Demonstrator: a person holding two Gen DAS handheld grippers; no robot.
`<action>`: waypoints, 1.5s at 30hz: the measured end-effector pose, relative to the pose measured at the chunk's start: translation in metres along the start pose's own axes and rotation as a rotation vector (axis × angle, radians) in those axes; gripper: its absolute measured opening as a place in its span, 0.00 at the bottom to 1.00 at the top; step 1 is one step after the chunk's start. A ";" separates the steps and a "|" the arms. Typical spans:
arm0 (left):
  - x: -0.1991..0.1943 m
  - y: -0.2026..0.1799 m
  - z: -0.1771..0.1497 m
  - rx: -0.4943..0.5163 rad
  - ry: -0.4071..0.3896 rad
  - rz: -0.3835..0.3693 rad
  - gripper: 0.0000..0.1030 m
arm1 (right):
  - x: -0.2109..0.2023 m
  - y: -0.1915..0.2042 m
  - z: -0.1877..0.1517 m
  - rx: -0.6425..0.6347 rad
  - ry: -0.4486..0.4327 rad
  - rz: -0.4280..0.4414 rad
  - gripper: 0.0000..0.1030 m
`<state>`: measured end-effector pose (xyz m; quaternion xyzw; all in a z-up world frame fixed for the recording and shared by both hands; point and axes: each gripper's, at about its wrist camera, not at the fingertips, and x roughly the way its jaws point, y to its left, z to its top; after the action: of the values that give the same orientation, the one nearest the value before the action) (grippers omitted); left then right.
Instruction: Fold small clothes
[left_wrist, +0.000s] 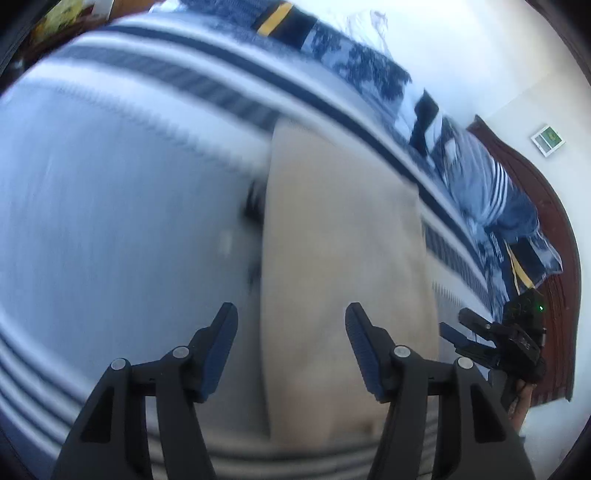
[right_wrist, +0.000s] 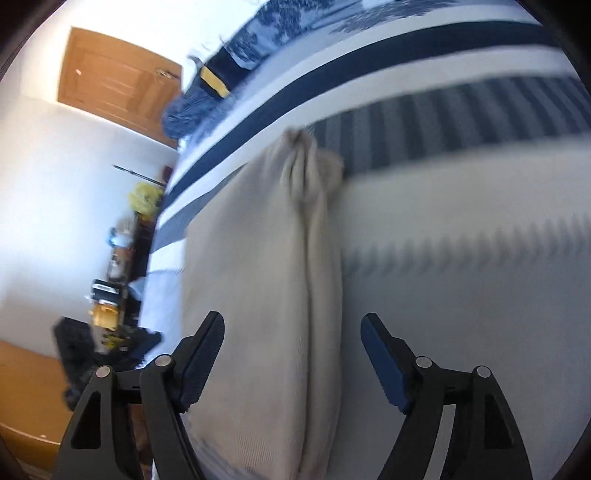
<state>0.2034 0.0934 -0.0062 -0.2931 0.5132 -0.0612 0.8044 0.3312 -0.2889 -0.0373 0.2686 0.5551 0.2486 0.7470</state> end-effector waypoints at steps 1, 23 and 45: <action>0.002 0.004 -0.013 -0.012 0.017 -0.019 0.57 | -0.010 0.001 -0.026 0.005 -0.009 0.007 0.79; -0.004 0.037 -0.049 -0.147 -0.014 -0.156 0.42 | -0.021 -0.038 -0.128 0.162 -0.043 0.068 0.70; -0.053 0.067 -0.148 -0.197 0.116 -0.076 0.08 | -0.045 -0.004 -0.235 0.185 0.054 0.197 0.10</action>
<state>0.0377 0.1090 -0.0445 -0.3861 0.5508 -0.0575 0.7377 0.0938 -0.2924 -0.0651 0.3826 0.5665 0.2757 0.6758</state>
